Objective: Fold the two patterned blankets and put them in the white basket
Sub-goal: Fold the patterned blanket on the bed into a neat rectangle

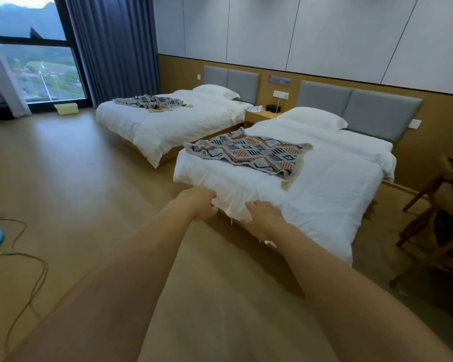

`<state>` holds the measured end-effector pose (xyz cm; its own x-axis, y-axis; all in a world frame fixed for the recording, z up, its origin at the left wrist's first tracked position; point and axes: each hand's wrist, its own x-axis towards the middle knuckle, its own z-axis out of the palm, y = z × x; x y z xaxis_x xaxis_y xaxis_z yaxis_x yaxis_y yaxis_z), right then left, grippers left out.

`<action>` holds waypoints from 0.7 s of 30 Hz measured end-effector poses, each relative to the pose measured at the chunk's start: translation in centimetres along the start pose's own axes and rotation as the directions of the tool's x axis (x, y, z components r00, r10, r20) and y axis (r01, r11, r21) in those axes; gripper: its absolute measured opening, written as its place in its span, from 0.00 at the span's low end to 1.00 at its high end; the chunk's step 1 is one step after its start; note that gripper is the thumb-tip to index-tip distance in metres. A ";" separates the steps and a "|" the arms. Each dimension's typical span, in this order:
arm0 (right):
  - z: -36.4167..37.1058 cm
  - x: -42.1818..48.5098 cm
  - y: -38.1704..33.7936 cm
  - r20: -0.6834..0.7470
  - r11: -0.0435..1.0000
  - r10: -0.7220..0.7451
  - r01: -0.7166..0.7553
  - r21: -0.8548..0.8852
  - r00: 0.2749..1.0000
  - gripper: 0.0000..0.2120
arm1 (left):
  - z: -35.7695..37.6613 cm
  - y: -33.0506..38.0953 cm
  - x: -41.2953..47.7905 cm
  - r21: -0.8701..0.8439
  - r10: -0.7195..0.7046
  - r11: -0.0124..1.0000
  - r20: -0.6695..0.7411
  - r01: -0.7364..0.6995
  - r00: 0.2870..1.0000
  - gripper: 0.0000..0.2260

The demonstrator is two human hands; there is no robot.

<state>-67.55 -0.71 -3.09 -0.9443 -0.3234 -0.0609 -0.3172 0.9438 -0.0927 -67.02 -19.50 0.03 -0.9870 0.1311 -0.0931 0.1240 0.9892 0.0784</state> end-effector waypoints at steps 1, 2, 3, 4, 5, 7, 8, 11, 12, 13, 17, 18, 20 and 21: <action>-0.4 2.5 0.5 0.003 1.000 -0.002 0.002 -0.008 1.000 0.26 | -0.5 -0.7 2.5 -0.008 -0.002 1.000 0.000 0.002 1.000 0.23; -0.7 5.0 1.0 0.004 1.000 -0.007 0.007 -0.018 1.000 0.26 | -0.9 -1.6 4.8 -0.021 -0.006 1.000 -0.002 0.006 1.000 0.23; -0.9 7.4 1.3 0.004 1.000 -0.013 0.013 -0.028 1.000 0.26 | -1.3 -2.5 7.0 -0.029 -0.008 1.000 0.000 0.008 1.000 0.23; -1.1 9.3 1.6 0.007 0.999 -0.019 0.020 -0.036 1.000 0.26 | -1.5 -3.3 8.7 -0.035 -0.007 0.999 0.001 0.007 1.000 0.23; -1.2 11.5 1.7 0.015 0.999 -0.028 0.028 -0.038 1.000 0.26 | -1.7 -4.2 10.6 -0.042 -0.009 0.999 0.006 0.010 1.000 0.22; -1.4 15.7 1.6 0.027 0.998 -0.046 0.047 -0.043 0.999 0.26 | -1.9 -6.2 14.3 -0.042 -0.028 0.999 0.020 0.029 0.999 0.23; -1.4 17.9 1.5 0.034 0.997 -0.053 0.055 -0.047 0.998 0.26 | -1.9 -7.3 16.2 -0.039 -0.040 0.998 0.033 0.042 0.999 0.23; -1.2 23.8 1.0 0.041 0.997 -0.061 0.063 -0.047 0.997 0.25 | -1.7 -10.4 21.3 -0.043 -0.045 0.998 0.046 0.047 0.998 0.24; -1.0 25.8 0.7 0.042 0.997 -0.062 0.064 -0.045 0.997 0.25 | -1.7 -11.5 23.1 -0.042 -0.043 0.998 0.041 0.044 0.998 0.23; -0.9 28.0 0.3 0.046 0.997 -0.062 0.064 -0.042 0.997 0.25 | -1.7 -12.7 24.9 -0.040 -0.043 0.998 0.039 0.044 0.998 0.23; -0.5 36.7 -1.3 0.050 0.998 -0.040 0.042 -0.041 0.998 0.25 | -2.3 -17.7 32.5 -0.013 -0.040 0.999 0.034 0.041 0.999 0.23; -0.5 39.1 -1.8 0.054 0.999 -0.029 0.030 -0.035 0.998 0.26 | -2.6 -19.1 34.6 -0.010 -0.032 0.999 0.031 0.032 0.999 0.23; -0.8 43.6 -2.9 0.060 1.000 -0.015 0.016 -0.027 0.998 0.26 | -3.5 -21.6 38.2 -0.014 -0.013 1.000 0.029 0.013 0.999 0.24; -1.1 46.0 -3.5 0.061 1.000 -0.010 0.011 -0.025 0.998 0.26 | -4.0 -22.9 40.2 -0.009 0.000 1.000 0.029 0.001 1.000 0.25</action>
<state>-109.95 -18.83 -4.49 -0.9341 -0.3360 -0.1204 -0.3297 0.9416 -0.0689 -109.93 -37.14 -1.49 -0.9836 0.1327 -0.1221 0.1225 0.9886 0.0877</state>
